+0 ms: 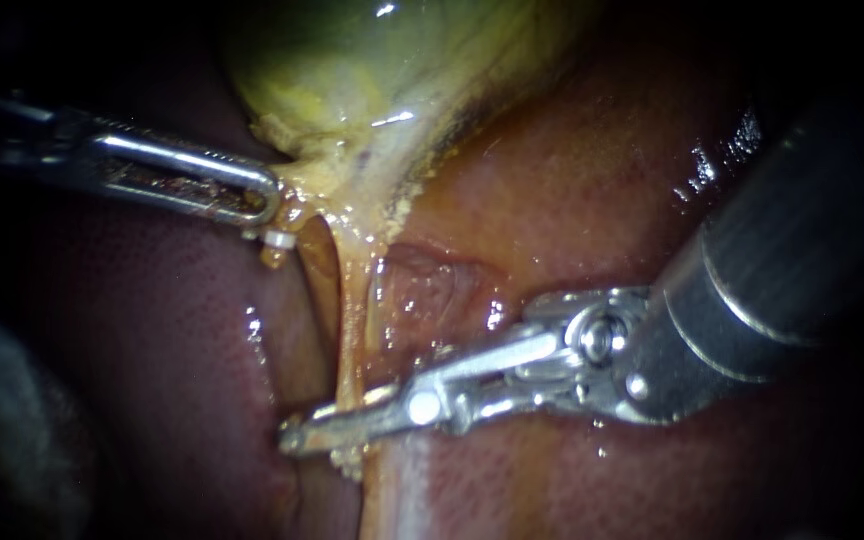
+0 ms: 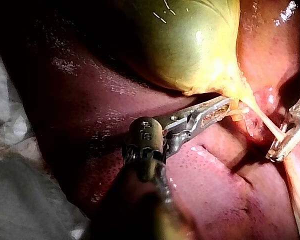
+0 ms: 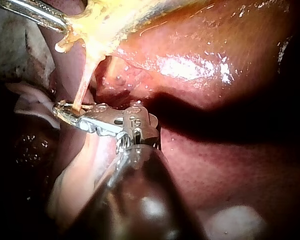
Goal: Going back first clip right tube
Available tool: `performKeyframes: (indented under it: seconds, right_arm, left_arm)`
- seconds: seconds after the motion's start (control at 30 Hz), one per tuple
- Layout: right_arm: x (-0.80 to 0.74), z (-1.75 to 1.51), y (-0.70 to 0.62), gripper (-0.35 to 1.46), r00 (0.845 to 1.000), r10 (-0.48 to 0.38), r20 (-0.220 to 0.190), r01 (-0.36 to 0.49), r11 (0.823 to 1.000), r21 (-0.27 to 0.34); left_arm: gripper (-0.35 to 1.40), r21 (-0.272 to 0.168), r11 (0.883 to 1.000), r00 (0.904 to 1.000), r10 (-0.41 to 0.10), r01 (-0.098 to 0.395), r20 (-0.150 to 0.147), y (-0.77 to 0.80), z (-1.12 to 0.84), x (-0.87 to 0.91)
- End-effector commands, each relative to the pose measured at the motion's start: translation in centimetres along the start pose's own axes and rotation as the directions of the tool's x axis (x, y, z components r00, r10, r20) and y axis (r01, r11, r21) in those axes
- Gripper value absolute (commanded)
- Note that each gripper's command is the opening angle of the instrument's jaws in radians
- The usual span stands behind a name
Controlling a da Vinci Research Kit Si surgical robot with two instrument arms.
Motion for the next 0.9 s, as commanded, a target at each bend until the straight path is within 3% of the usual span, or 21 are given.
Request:
performKeyframes:
  seconds: [0.03, 0.1, 0.2, 0.3, 0.43, 0.6, 0.83, 0.9]
  right_arm:
    - [0.0, 0.0, 0.01, -0.35, 1.0, -0.001, 0.001, 0.001, 1.0, 0.0]
    - [-0.01, 0.0, 0.02, -0.24, 1.0, -0.008, 0.003, 0.008, 1.0, 0.001]
    - [-0.05, 0.04, 0.05, 0.13, 0.994, -0.112, -0.004, 0.112, 0.994, 0.012]
    - [-0.09, 0.09, 0.08, 0.32, 0.98, -0.198, -0.011, 0.198, 0.98, 0.018]
    - [-0.15, 0.17, 0.17, 0.43, 0.957, -0.29, -0.027, 0.29, 0.957, 0.0]
    - [-0.16, 0.19, 0.29, 0.48, 0.911, -0.41, -0.045, 0.407, 0.911, -0.057]
    - [-0.15, 0.03, 0.41, 0.49, 0.812, -0.578, 0.078, 0.583, 0.8, -0.141]
    - [-0.17, -0.03, 0.41, 0.49, 0.798, -0.596, 0.089, 0.602, 0.784, -0.153]
  left_arm:
    - [-0.35, 0.0, 1.0, 1.0, 0.0, 0.0, 0.0, 0.0, 0.0, 0.0]
    - [-0.35, 0.0, 1.0, 1.0, 0.0, 0.0, 0.0, 0.0, 0.0, 0.0]
    - [-0.35, 0.0, 1.0, 1.0, 0.0, 0.0, 0.0, 0.0, 0.0, 0.0]
    - [-0.35, 0.0, 1.0, 1.0, 0.0, 0.0, 0.0, 0.0, 0.0, 0.0]
    - [-0.35, 0.0, 1.0, 1.0, 0.0, 0.0, 0.0, 0.0, 0.0, 0.0]
    - [-0.35, 0.0, 1.0, 1.0, 0.0, 0.0, 0.0, 0.0, 0.0, 0.0]
    - [-0.35, 0.0, 1.0, 1.0, 0.0, 0.0, 0.0, 0.0, 0.0, 0.0]
    - [-0.35, 0.0, 1.0, 1.0, 0.0, 0.0, 0.0, 0.0, 0.0, 0.0]
